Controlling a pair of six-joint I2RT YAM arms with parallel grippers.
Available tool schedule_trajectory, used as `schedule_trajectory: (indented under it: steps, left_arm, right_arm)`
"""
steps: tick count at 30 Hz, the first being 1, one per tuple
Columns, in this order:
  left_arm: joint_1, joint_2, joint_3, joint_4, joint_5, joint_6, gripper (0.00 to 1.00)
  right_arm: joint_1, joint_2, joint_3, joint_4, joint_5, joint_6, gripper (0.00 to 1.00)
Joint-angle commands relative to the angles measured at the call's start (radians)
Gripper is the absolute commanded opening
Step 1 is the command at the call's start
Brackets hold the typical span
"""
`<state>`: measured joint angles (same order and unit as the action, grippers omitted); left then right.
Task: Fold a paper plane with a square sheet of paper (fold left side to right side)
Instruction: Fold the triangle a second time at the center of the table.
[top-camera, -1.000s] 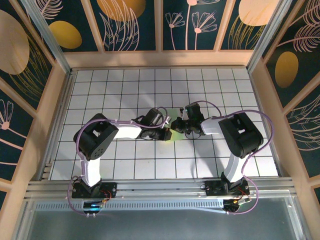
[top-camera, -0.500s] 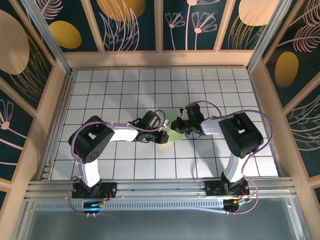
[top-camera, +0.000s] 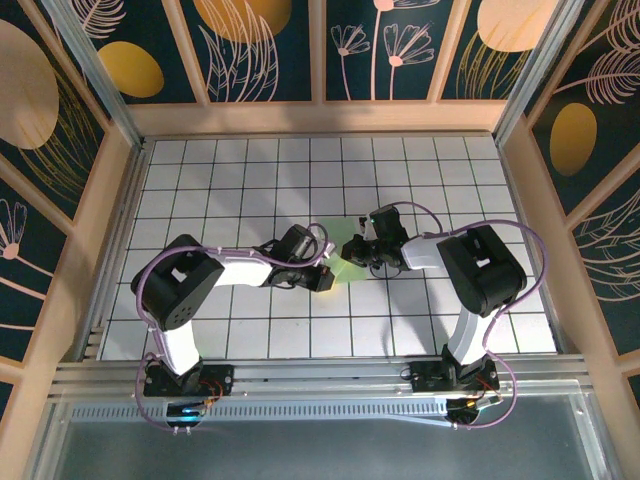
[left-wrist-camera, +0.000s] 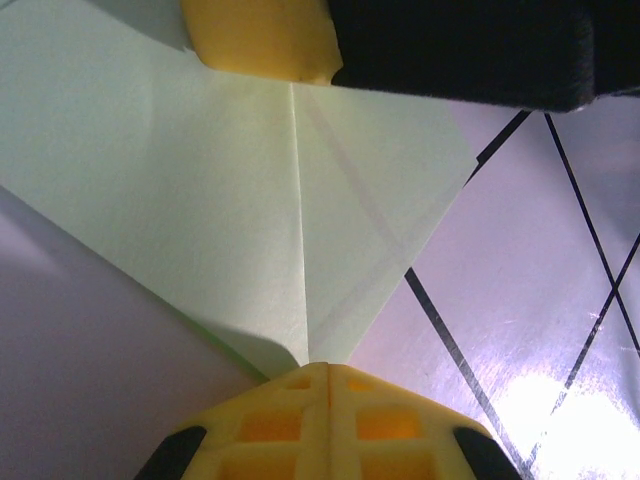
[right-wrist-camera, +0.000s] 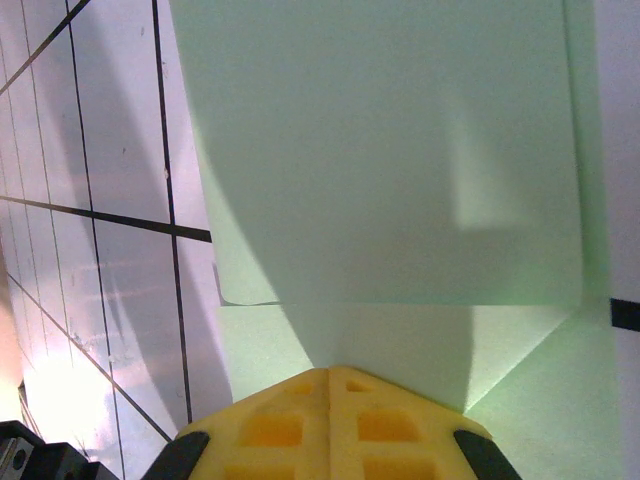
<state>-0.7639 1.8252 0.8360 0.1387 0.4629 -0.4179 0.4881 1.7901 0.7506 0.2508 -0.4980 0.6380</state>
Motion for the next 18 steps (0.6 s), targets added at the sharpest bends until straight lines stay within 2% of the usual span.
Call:
schedule_trajectory:
  steps: [1,9,14,18]
  left_arm:
    - [0.005,-0.017,-0.051,-0.099,0.000,0.013,0.00]
    - [0.031,-0.081,-0.064,0.008,-0.005,-0.118,0.00]
    - [0.088,-0.177,-0.093,0.107,-0.022,-0.214,0.02]
    - [0.103,-0.238,-0.099,0.123,-0.096,-0.244,0.16]
  right_arm:
    - [0.003,0.035,-0.005,-0.087,0.055,-0.007,0.00]
    - [0.007,-0.001,0.010,-0.075,0.041,0.010,0.01]
    - [0.008,-0.061,0.037,-0.075,0.053,0.016,0.21]
    - [0.006,-0.115,0.058,-0.097,0.083,0.005,0.36]
